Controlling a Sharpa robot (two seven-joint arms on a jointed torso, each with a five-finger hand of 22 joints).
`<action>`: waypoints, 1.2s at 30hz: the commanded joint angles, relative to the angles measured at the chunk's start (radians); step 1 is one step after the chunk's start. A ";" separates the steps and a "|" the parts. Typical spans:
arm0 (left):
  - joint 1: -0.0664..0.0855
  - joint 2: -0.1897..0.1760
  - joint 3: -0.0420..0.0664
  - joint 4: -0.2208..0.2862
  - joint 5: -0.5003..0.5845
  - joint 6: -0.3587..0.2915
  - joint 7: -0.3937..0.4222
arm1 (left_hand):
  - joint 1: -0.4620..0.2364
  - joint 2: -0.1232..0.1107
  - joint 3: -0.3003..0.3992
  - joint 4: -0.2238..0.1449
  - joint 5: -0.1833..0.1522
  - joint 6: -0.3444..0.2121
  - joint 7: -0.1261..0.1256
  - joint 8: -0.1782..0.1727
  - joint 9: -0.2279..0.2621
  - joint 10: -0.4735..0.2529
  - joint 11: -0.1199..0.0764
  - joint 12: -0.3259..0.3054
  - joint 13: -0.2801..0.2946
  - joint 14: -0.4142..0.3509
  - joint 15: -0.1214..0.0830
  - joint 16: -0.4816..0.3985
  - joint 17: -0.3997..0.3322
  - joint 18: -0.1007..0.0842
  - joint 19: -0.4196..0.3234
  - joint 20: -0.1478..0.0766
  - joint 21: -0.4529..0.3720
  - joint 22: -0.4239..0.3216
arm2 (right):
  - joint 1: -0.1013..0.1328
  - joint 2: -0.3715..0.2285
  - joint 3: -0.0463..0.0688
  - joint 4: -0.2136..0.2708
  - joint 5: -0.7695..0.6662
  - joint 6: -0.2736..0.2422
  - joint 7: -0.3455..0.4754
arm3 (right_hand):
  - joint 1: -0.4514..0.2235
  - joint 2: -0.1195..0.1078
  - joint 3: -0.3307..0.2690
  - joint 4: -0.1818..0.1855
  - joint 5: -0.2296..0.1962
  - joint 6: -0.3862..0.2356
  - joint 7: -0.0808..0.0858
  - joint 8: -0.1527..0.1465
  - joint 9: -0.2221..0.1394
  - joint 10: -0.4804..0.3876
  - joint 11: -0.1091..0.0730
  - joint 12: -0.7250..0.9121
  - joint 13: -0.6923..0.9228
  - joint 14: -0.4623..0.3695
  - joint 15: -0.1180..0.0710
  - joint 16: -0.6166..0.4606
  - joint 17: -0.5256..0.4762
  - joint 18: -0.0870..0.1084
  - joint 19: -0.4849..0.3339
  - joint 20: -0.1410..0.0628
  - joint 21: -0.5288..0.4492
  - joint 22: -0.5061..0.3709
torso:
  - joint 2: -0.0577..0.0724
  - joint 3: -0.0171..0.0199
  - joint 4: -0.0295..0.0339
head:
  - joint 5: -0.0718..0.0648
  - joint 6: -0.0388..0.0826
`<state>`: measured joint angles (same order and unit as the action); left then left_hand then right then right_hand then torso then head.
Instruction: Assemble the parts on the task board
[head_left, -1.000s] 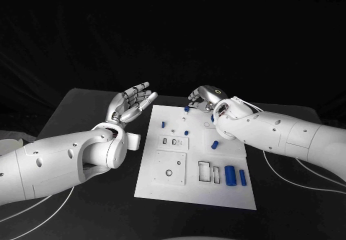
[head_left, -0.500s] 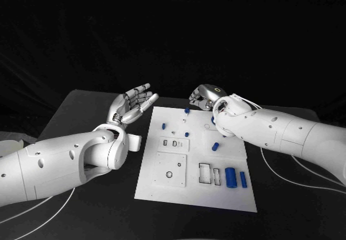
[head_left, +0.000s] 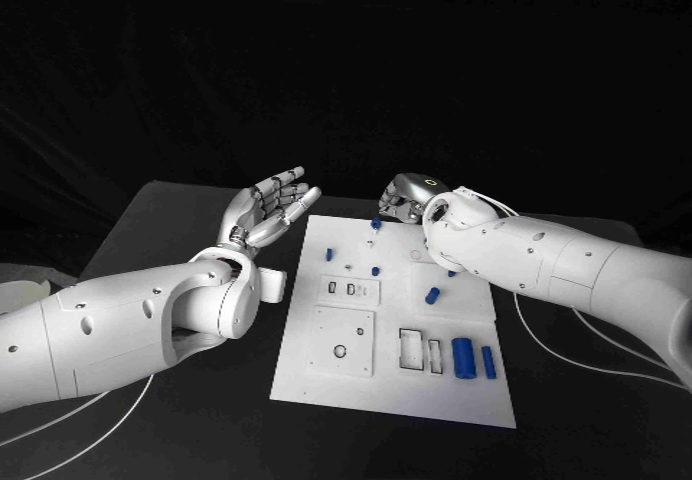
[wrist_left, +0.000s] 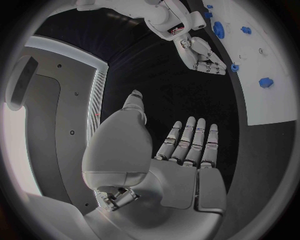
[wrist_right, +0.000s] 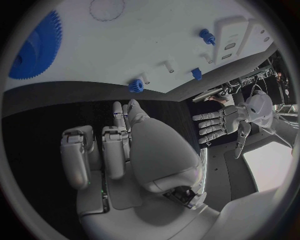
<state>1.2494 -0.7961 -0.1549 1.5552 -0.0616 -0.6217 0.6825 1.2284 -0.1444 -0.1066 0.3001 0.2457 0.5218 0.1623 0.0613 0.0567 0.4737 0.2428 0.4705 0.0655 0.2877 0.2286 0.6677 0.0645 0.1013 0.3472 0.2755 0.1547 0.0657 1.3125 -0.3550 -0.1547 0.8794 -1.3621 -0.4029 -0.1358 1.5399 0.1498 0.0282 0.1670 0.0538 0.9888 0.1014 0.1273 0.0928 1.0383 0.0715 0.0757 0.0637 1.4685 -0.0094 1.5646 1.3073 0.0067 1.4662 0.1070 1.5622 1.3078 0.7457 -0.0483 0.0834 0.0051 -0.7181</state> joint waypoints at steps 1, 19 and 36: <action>0.002 0.002 0.001 0.002 -0.007 0.008 0.015 | 0.000 0.010 0.006 0.000 -0.004 0.011 0.118 0.005 0.001 0.006 0.002 -0.001 0.000 -0.001 -0.001 0.003 0.001 0.018 -0.006 -0.001 -0.002 -0.001 | -0.002 0.005 0.000 -0.003 -0.003 0.027 0.005 | -0.009 -0.006 -0.001 0.011 -0.006 0.007 -0.002 -0.003 -0.002 0.007 0.000 -0.007 -0.002 0.102 -0.007 0.006 0.263 0.001 0.084 -0.010 -0.005 0.236 | -0.001 -0.0011 0.0007 | 0.001 -0.002; 0.003 -0.001 0.000 0.003 -0.007 0.007 0.014 | 0.003 0.020 0.013 -0.001 -0.007 0.012 0.118 0.005 0.001 0.007 0.002 -0.001 -0.001 -0.001 -0.001 0.004 0.001 0.018 -0.007 -0.001 -0.001 -0.002 | -0.005 0.017 0.000 0.006 0.021 0.027 0.023 | -0.042 0.000 -0.011 0.058 -0.007 -0.004 0.009 -0.026 -0.012 -0.005 0.008 -0.015 -0.002 0.102 -0.004 0.006 0.263 0.002 0.080 -0.010 -0.008 0.232 | 0.000 -0.0007 -0.0009 | -0.002 0.005; 0.004 0.001 0.000 0.000 -0.007 0.010 0.013 | 0.005 0.029 0.019 -0.001 -0.008 0.012 0.118 0.005 0.001 0.007 0.002 -0.001 -0.001 -0.001 -0.001 0.004 0.001 0.019 -0.008 -0.001 0.000 -0.002 | -0.007 0.015 0.000 0.008 0.029 0.088 -0.006 | -0.028 -0.012 -0.020 0.073 -0.007 -0.036 0.033 -0.059 -0.024 -0.080 0.031 -0.016 -0.002 0.102 0.030 0.006 0.263 0.004 0.075 0.016 -0.011 0.225 | 0.000 -0.0008 -0.0001 | -0.006 0.002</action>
<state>1.2512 -0.7973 -0.1561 1.5540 -0.0617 -0.6210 0.6822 1.2354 -0.1249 -0.0919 0.2991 0.2417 0.5290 0.1624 0.0613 0.0565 0.4737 0.2428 0.4705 0.0655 0.2877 0.2286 0.6677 0.0646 0.1013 0.3473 0.2755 0.1547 0.0649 1.3057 -0.3406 -0.1548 0.8872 -1.3293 -0.3519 -0.1270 1.5063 0.1410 0.0084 0.2444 0.0499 0.9564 0.1336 0.0724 0.0699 0.9655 0.1033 0.0638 0.0617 1.4666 0.0145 1.5646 1.3079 0.0068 1.4659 0.1187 1.5546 1.3074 0.7459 -0.0490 0.0821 0.0006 -0.7165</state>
